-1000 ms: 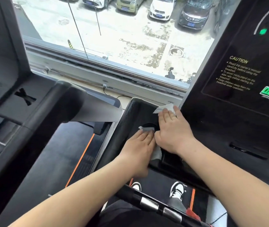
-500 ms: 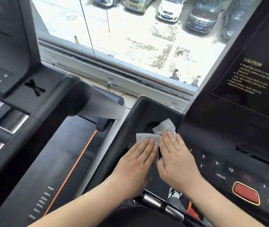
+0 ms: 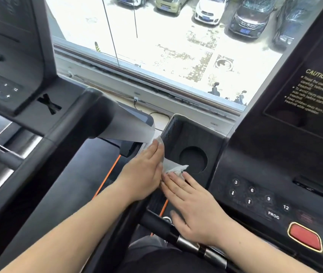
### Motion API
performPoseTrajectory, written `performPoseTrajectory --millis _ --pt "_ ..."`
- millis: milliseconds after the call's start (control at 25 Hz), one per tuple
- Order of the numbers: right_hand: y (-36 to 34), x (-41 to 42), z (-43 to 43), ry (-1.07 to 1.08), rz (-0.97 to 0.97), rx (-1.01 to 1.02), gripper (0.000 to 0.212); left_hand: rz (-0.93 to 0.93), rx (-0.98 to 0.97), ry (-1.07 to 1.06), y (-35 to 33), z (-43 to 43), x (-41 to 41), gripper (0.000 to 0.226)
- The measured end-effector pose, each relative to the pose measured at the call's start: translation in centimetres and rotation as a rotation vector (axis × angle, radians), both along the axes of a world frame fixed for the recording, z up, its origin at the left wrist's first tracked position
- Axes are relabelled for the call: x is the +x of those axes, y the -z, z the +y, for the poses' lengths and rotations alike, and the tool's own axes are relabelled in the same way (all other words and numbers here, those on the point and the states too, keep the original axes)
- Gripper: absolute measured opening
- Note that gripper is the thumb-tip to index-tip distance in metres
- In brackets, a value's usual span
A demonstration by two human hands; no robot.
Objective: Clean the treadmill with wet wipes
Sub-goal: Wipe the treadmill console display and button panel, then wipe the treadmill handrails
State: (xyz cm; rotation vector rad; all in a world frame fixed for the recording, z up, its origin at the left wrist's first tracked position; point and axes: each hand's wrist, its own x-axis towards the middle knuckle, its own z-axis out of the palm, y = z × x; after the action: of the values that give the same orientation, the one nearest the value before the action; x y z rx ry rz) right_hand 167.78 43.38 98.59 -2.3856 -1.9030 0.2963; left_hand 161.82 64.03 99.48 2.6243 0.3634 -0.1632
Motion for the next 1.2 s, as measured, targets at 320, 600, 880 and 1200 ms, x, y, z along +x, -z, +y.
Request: performPoseTrajectory --millis 320,600,880,1200 --pt "-0.9 9.6 6.2 0.343 0.005 -0.205 0.079 0.054 -0.350 -0.193 0.0 2.1 7.2 0.055" --pt "-2.3 11.3 4.2 0.504 -0.192 -0.376 0.075 0.060 0.018 -0.043 1.2 0.6 11.2 0.062" --pt "-0.4 3.2 -0.6 0.446 -0.213 -0.107 0.067 -0.273 0.279 0.089 4.1 -3.0 0.8 0.047" --pt "0.4 0.6 -3.4 0.249 -0.228 0.210 0.048 -0.274 0.226 0.300 3.5 -6.3 -1.5 0.058"
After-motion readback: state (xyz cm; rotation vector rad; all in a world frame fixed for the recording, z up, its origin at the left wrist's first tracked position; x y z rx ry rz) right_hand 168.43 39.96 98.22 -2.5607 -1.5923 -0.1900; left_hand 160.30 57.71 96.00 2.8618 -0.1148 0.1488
